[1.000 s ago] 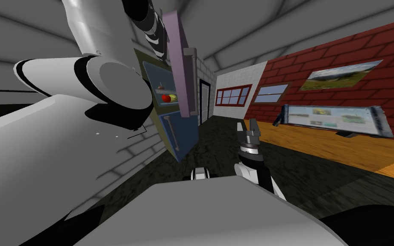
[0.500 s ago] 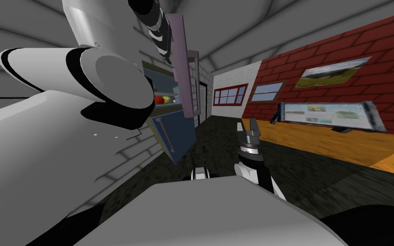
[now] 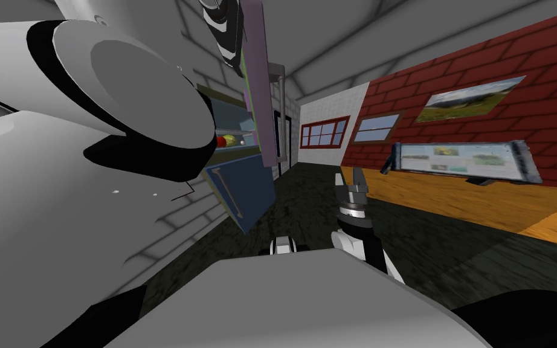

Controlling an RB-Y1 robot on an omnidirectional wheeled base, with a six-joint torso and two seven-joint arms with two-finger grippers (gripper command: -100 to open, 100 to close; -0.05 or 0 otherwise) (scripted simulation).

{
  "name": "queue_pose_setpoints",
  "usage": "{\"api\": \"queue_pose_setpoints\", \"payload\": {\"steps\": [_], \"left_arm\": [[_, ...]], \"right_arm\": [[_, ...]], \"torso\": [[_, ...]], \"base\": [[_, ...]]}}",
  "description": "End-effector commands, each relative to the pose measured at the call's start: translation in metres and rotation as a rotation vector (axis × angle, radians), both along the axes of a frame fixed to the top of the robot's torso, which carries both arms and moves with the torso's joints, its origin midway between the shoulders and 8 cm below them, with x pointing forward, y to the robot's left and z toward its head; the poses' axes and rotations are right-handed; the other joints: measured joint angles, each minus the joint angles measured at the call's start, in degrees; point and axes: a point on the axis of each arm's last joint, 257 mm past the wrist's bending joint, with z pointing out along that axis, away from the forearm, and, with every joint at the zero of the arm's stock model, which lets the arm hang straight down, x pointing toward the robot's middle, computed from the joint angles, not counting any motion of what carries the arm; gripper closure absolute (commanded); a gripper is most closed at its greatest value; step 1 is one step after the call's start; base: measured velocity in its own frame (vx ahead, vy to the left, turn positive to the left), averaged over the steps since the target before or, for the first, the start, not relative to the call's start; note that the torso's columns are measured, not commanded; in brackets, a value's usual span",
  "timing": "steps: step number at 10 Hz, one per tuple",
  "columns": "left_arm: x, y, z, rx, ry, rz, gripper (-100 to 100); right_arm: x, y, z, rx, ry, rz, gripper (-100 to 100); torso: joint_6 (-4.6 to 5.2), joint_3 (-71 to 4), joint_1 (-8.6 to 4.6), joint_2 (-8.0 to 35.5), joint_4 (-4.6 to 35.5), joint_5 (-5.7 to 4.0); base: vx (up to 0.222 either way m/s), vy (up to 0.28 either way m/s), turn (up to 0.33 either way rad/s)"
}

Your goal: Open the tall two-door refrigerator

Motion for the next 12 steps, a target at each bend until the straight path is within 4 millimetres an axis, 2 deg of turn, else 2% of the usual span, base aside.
{"api": "queue_pose_setpoints", "payload": {"steps": [1, 2, 3, 6, 12], "left_arm": [[0.005, 0.007, 0.002, -0.014, -0.015, 0.007, 100], [-0.003, -0.001, 0.007, -0.005, -0.022, -0.005, 100], [-0.008, 0.005, 0.013, -0.001, -0.033, 0.023, 100], [-0.009, 0.012, 0.012, 0.006, -0.028, 0.054, 100], [-0.014, 0.034, 0.011, 0.022, -0.013, 0.147, 100]], "right_arm": [[0.000, 0.000, 0.000, 0.000, 0.000, 0.000, 0], [0.000, 0.000, 0.000, 0.000, 0.000, 0.000, 0], [0.000, 0.000, 0.000, 0.000, 0.000, 0.000, 0], [0.000, 0.000, 0.000, 0.000, 0.000, 0.000, 0], [0.000, 0.000, 0.000, 0.000, 0.000, 0.000, 0]], "torso": [[0.05, -0.02, 0.07, 0.10, -0.15, 0.03], [-0.05, 0.32, 0.35, 0.29, -0.30, 0.22], [-0.02, 0.57, 0.28, 0.43, -0.20, 0.19], [0.16, 0.61, -0.67, 0.54, -0.03, -0.28], [-0.07, 0.78, 0.39, 0.72, 0.03, 0.23]], "base": [[-0.074, 0.025, 0.003], [-0.058, 0.011, -0.001], [-0.006, -0.132, 0.059], [0.018, -0.205, 0.047], [0.049, -0.239, 0.042]]}}
